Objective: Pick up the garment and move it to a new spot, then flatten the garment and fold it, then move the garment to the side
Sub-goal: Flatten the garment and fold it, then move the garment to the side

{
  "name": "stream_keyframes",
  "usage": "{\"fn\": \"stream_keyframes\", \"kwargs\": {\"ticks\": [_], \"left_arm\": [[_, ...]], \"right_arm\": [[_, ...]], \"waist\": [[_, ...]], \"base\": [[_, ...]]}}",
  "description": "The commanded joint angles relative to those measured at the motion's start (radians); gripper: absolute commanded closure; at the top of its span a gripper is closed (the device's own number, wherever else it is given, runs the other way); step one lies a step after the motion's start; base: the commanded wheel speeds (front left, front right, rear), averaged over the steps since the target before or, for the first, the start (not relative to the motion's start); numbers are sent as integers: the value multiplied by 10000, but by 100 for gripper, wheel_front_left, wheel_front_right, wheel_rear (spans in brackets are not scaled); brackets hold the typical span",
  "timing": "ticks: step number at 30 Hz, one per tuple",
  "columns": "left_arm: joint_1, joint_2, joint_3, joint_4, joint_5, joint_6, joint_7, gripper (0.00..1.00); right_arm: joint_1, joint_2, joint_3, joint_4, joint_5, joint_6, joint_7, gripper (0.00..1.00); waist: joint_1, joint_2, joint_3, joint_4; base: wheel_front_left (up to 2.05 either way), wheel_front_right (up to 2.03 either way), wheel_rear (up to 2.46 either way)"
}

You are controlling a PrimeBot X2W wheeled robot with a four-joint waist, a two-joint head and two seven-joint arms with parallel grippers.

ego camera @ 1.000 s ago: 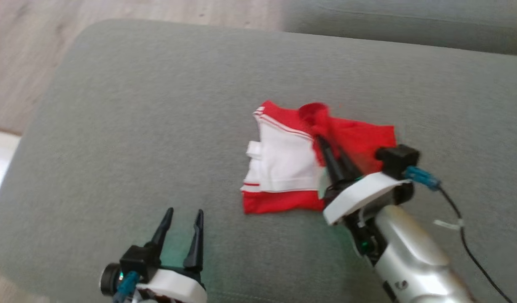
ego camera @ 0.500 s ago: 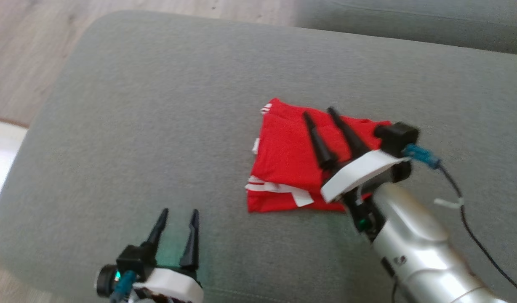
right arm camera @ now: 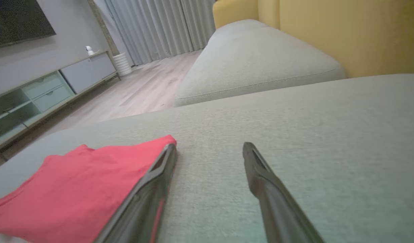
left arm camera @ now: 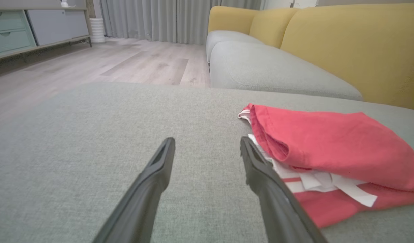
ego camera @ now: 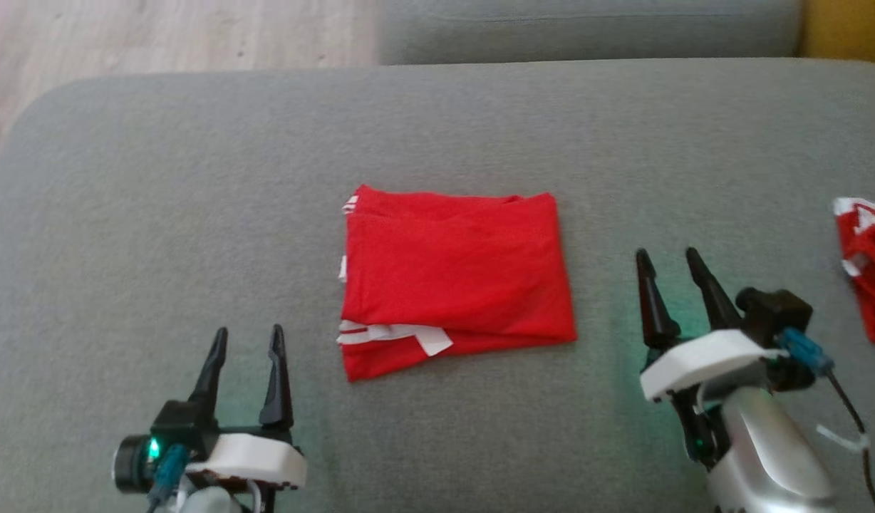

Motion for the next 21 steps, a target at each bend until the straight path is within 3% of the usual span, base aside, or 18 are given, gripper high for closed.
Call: {"fn": "stream_keyframes", "kwargs": {"ticks": [1, 12, 21], "left_arm": [[-96, 39, 403, -352, 94, 59, -53, 0], [558, 39, 691, -487, 448, 241, -53, 0], [425, 39, 549, -609, 419, 222, -53, 0]], "right_arm": [[-145, 127, 162, -382, -106, -7, -109, 0], [1031, 127, 53, -600, -417, -7, -110, 0], [642, 127, 439, -327, -581, -7, -110, 0]], "waist": [[0, 0, -119, -148], [0, 0, -529, -220], [0, 0, -260, -115]], "base": [[0, 0, 0], [0, 0, 0], [0, 0, 0]]}}
